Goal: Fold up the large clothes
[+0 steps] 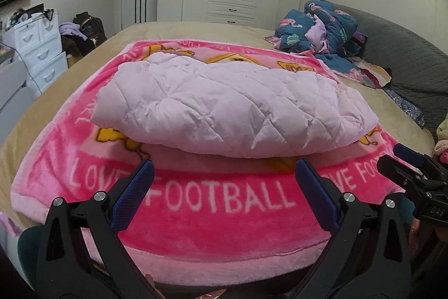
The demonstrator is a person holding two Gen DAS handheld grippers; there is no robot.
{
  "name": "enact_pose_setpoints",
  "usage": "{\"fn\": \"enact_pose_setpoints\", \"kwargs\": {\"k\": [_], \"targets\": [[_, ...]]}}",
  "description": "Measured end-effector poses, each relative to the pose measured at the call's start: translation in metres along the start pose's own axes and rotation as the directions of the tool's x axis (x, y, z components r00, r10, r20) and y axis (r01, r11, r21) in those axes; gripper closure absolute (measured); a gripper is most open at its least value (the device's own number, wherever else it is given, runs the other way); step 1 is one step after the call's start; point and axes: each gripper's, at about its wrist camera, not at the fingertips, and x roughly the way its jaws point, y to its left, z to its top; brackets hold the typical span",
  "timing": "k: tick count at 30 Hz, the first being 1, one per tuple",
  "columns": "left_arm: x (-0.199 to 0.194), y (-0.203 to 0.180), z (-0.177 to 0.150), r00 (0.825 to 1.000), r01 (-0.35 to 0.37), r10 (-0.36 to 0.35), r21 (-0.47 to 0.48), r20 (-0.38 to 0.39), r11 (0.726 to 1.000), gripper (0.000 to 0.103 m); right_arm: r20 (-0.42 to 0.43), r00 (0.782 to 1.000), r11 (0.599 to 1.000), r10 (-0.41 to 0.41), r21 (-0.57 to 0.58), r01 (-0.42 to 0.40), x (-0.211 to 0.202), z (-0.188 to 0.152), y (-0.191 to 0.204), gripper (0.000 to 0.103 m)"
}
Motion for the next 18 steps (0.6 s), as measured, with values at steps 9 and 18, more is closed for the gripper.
{"fn": "enact_pose_setpoints", "kwargs": {"k": [9,18], "targets": [[-0.0010,0.0021,0.0008,1.000,-0.016,0.016,-0.007,0.008,1.000,0.009,0.001,1.000,1.000,0.000,-0.001,0.000,0.0000,-0.0001,-0.0001,0.004],[-0.0007,0.0036,0.0011,1.000,-0.027,0.027,-0.003,0.006,1.000,0.009,0.001,1.000,1.000,-0.002,-0.002,0.002,-0.0003,0.0001,0.0003,0.004]]}}
